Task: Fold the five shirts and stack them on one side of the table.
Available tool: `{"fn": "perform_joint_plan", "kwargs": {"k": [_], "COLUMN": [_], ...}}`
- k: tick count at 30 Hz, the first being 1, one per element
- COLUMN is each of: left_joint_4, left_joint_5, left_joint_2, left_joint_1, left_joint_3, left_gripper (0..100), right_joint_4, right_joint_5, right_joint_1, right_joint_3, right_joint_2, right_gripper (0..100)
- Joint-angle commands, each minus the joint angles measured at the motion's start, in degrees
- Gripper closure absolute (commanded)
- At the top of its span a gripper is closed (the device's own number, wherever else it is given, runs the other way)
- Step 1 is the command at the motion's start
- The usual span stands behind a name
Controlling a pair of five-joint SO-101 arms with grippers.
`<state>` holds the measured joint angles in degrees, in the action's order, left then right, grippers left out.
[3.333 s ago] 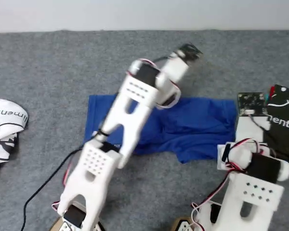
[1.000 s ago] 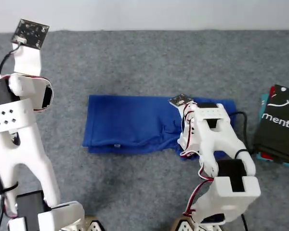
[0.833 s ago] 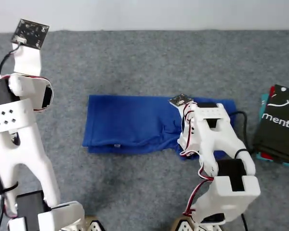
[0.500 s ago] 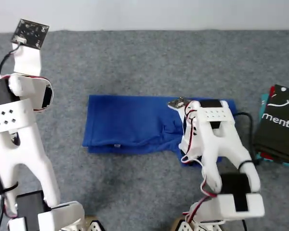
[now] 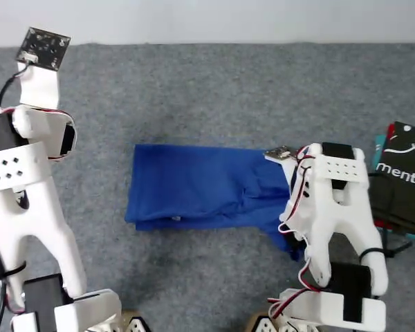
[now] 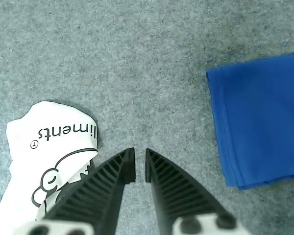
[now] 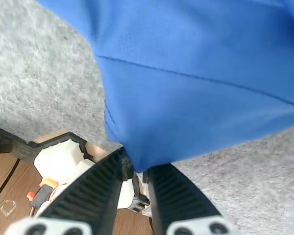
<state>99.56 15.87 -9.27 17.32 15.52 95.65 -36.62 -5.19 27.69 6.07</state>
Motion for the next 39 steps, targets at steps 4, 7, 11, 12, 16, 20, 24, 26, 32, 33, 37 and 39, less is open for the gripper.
{"fn": "perform_joint_plan", "kwargs": {"k": [4, 7, 11, 12, 16, 20, 24, 26, 32, 33, 37, 39], "left_joint_4": [1.0, 1.0, 1.0, 1.0, 1.0, 1.0, 1.0, 1.0, 1.0, 1.0, 1.0, 1.0], "left_joint_5": [0.4, 0.4, 0.4, 0.4, 0.4, 0.4, 0.4, 0.4, 0.4, 0.4, 0.4, 0.4], "left_joint_2": [-2.9, -2.9, -2.9, -2.9, -2.9, -2.9, -2.9, -2.9, -2.9, -2.9, -2.8, -2.6], "left_joint_1": [0.0, -0.1, -0.1, -0.1, -0.1, -0.1, -0.1, -0.1, -0.1, -0.1, -0.1, -0.1], "left_joint_3": [0.3, 0.3, 0.3, 0.3, 0.3, 0.3, 0.3, 0.3, 0.3, 0.3, 0.3, 0.3], "left_gripper": [95, 95, 95, 95, 95, 95, 95, 95, 95, 95, 95, 95], "right_joint_4": [2.9, 7.3, 7.3, 7.3, 4.0, -5.7, -9.0, -9.0, -9.1, -8.8, -5.6, -3.2], "right_joint_5": [-2.2, -2.0, -2.0, -2.0, -2.0, -2.3, -2.3, -2.3, -2.4, -2.4, -2.4, -2.4], "right_joint_1": [-0.7, 1.4, 3.7, 4.5, 6.9, 6.8, 5.9, 4.5, -3.0, -3.9, -4.5, -3.4], "right_joint_3": [-1.6, -7.2, -14.2, -15.7, -19.3, -18.3, -16.7, -16.7, -17.4, -17.5, -17.5, -18.4], "right_joint_2": [3.1, 3.1, 2.9, 2.7, 2.3, 1.4, -5.1, -9.8, -23.7, -25.4, -27.6, -25.9], "right_gripper": [78.6, 70.7, 70.7, 70.8, 78.3, 92.8, 97.1, 96.9, 96.9, 96.9, 96.9, 96.9]}}
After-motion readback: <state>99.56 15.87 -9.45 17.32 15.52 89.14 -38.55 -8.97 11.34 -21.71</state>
